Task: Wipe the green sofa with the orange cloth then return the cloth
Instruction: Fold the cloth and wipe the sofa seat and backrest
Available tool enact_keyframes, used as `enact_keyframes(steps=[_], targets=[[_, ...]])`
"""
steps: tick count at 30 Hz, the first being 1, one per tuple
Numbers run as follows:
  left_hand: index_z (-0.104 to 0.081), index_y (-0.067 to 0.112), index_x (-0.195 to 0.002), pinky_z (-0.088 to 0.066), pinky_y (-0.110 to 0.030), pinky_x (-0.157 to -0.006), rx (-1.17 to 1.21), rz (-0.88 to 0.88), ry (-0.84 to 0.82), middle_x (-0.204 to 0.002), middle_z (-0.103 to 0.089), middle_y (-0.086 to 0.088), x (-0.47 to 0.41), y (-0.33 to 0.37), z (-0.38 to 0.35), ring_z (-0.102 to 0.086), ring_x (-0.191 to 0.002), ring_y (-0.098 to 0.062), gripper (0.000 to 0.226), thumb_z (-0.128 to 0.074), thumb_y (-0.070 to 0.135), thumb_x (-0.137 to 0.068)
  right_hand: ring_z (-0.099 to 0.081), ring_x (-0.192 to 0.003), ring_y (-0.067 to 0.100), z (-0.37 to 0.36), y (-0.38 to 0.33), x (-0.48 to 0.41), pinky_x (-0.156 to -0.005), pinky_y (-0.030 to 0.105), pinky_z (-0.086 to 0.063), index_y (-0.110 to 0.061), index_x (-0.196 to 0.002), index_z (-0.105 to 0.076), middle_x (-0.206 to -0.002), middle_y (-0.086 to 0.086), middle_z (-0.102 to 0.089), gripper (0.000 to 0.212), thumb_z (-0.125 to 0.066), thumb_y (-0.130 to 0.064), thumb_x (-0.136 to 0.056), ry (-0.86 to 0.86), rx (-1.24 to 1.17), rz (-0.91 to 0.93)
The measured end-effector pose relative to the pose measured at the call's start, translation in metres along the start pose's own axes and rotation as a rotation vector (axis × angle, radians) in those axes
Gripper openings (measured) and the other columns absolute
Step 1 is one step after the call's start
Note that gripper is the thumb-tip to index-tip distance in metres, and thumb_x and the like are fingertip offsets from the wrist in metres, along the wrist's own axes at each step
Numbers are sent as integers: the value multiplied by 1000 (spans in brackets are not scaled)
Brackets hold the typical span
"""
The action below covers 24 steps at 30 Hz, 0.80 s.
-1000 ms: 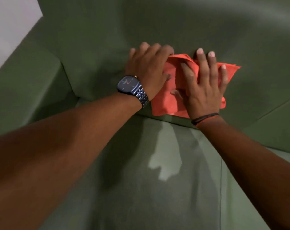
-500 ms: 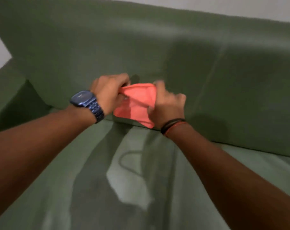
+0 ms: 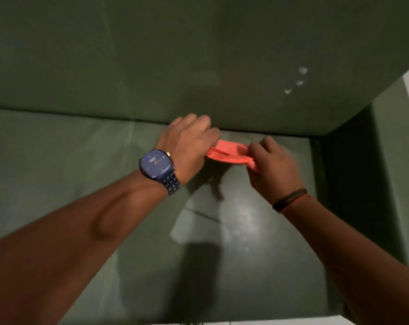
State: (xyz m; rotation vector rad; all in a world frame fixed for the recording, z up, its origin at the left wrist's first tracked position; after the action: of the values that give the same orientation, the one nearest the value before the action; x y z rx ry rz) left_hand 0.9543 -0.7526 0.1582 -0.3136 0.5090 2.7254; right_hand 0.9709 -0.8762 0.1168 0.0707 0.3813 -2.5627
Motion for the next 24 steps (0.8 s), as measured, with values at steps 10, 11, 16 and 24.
enact_keyframes(steps=[10,11,16,24], targets=[[-33,25,-136,-34,-45,-101,-46,219,-685,-143,-33,-7,179,24,-184,-33,-128,-28,97,-82,42,-54,-54,-101,28,-153,25,197,-82,37,-41,-29,-121,-53,-118,1,-57,54,-42,-59,-77,-815,239,50],[-17,27,-141,-23,-51,-108,-66,319,-748,-151,-16,-5,196,10,-193,-16,-136,-28,117,-83,50,-48,-57,-94,27,-146,24,198,-77,36,-42,-30,-115,-57,-110,-1,-61,54,-39,-62,-75,-748,221,33],[31,24,-136,-6,-65,-107,-77,541,-812,-153,22,0,225,-22,-211,19,-139,-28,159,-83,63,-32,-56,-73,33,-106,14,159,-61,40,-47,-15,-84,-61,-82,11,-60,37,-49,-50,-81,-225,-22,-63],[33,23,-136,0,-64,-108,-63,592,-831,-151,30,3,229,-23,-219,27,-137,-25,161,-85,58,-33,-7,-143,32,-197,-10,139,-113,55,-7,-32,-146,-18,-157,9,-12,64,-37,-55,-90,-331,24,-218]])
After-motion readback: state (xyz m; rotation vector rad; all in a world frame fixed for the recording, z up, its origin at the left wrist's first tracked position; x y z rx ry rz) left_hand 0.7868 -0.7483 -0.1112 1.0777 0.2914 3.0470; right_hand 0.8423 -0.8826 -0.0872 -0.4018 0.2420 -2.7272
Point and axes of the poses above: each hand's wrist, its own x-axis away from the middle knuckle, its own z-axis out of the back of the hand, y = z × x, the point moved 10 cm from there along -x, towards the middle knuckle
